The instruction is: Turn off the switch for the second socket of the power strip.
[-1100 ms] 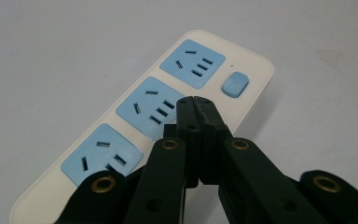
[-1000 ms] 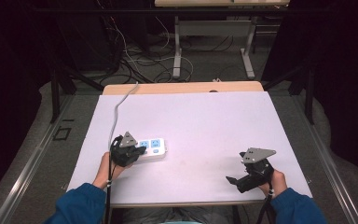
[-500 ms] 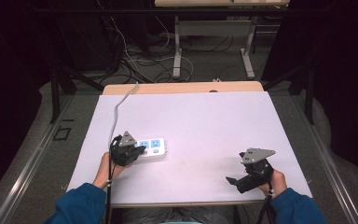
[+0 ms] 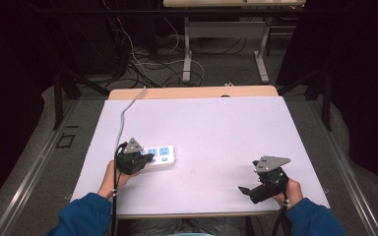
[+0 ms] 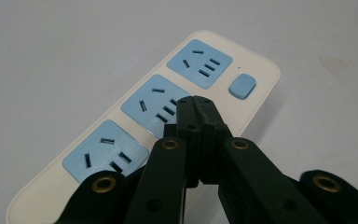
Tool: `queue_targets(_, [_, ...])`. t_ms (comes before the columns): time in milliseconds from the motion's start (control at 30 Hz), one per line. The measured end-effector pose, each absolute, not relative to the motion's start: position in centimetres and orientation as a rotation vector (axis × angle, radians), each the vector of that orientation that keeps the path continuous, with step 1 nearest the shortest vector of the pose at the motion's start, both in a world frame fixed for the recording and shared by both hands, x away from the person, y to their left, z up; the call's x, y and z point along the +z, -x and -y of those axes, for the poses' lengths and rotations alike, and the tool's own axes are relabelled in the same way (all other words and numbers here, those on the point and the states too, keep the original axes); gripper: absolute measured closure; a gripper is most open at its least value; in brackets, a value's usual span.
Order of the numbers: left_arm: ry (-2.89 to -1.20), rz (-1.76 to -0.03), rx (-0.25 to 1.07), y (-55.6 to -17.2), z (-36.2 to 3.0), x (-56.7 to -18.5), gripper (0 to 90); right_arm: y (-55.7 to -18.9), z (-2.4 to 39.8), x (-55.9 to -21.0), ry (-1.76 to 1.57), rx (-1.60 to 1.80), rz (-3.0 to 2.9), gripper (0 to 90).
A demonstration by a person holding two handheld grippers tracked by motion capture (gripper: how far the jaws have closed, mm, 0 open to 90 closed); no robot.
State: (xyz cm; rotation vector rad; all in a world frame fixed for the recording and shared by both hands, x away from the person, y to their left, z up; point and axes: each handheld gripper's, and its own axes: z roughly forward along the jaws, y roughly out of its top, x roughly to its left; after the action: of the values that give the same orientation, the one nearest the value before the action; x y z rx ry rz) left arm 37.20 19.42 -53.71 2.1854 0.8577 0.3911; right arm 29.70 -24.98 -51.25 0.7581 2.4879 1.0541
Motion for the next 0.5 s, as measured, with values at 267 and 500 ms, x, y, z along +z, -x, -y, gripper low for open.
queue_targets(267, [-2.178,-0.843,0.403,-36.99,-19.09,-53.82,90.0,-29.55,24.9,-51.26,-0.777,1.053,-2.49,0.9])
queue_targets(500, [-2.172,-0.85,0.397,-37.01,-19.19,-53.89,90.0,-29.6,24.91,-51.23,-0.77,1.04,-2.501,0.9])
